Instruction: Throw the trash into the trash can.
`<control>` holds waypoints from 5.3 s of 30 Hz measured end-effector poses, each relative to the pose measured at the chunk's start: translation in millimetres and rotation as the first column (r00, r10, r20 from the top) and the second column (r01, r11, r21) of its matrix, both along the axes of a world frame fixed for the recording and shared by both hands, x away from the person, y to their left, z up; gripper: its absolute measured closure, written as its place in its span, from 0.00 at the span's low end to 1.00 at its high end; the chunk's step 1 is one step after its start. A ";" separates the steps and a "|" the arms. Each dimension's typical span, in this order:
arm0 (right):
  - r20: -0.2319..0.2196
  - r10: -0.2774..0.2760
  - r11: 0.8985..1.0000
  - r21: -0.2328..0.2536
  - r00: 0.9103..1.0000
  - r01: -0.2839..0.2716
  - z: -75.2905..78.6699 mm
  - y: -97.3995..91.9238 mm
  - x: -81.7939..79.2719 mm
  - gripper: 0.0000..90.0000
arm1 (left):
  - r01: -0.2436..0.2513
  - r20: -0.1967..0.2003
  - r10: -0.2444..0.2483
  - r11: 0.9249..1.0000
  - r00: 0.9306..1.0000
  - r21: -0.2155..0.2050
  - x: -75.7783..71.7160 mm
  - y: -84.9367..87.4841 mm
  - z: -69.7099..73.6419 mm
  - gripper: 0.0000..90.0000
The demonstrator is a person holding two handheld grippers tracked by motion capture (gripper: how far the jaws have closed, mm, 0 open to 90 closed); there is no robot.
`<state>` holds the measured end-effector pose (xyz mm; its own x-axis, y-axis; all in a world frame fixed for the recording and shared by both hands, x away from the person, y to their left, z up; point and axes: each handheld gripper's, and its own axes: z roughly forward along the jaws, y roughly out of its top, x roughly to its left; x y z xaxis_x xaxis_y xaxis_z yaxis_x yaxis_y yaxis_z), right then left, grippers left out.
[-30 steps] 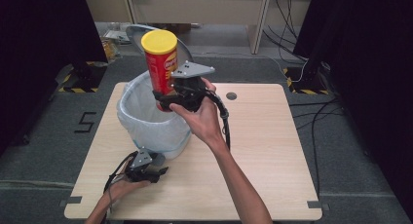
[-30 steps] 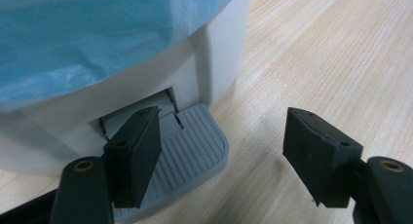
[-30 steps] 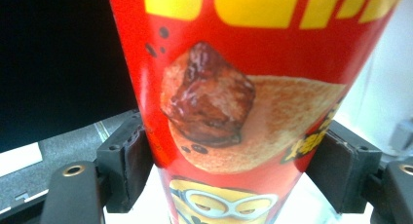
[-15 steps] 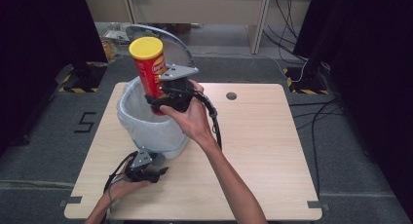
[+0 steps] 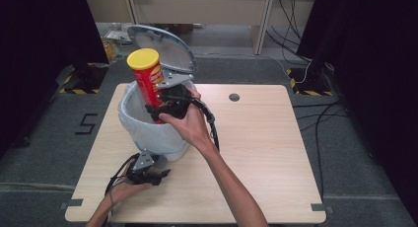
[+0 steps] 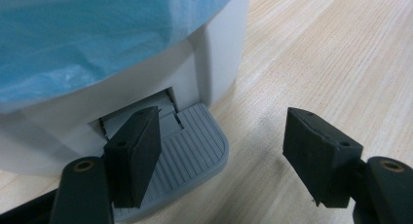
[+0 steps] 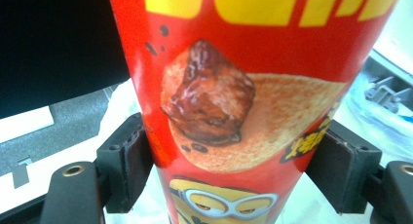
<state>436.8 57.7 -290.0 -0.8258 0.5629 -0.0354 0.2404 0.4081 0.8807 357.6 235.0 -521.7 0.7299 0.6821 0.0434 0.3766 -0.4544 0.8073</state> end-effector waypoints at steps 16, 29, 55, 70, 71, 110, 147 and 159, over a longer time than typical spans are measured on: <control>-0.049 0.000 1.000 -0.013 0.999 -0.001 -10.4 -3.2 6.4 0.27 | 0.001 0.000 -0.001 1.000 1.000 0.006 -0.2 -0.3 0.1 0.33; 0.015 -0.059 0.996 0.067 0.998 0.058 -0.3 -19.3 0.3 0.17 | -0.002 0.005 0.002 1.000 1.000 0.010 -0.8 -1.4 -0.1 0.33; 0.076 -0.255 0.961 0.130 0.964 0.244 -4.0 -132.7 -12.5 0.19 | -0.001 0.009 0.001 1.000 1.000 0.011 -1.0 -1.9 -0.4 0.33; 0.051 -0.310 0.947 0.102 0.950 0.303 -49.2 -186.3 -21.9 0.19 | -0.002 0.009 0.002 1.000 1.000 0.010 -0.9 -1.7 -0.4 0.33; 0.046 -0.316 0.945 0.102 0.948 0.311 -53.7 -189.3 -22.5 0.19 | -0.002 0.010 0.002 1.000 1.000 0.012 -1.0 -1.9 -0.4 0.33; -0.043 -0.413 0.910 -0.048 0.910 0.411 -174.5 -236.8 -57.4 0.18 | -0.002 0.005 0.002 1.000 1.000 0.009 -1.0 -1.5 -0.4 0.33; -0.178 -0.408 0.909 -0.167 0.895 0.381 -224.5 -242.4 -76.1 0.18 | 0.000 0.006 0.000 1.000 1.000 0.010 -0.8 -1.5 -0.5 0.33; -0.174 -0.401 0.907 -0.212 0.899 0.364 -227.2 -238.9 -78.5 0.15 | 0.002 0.004 -0.002 1.000 1.000 0.012 -0.9 -1.5 -0.3 0.33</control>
<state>358.3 -181.3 -517.3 -0.5464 0.8374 -0.0100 0.5784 0.3860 0.7186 356.7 233.6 -522.0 0.7311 0.6800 0.0552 0.3721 -0.4653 0.8032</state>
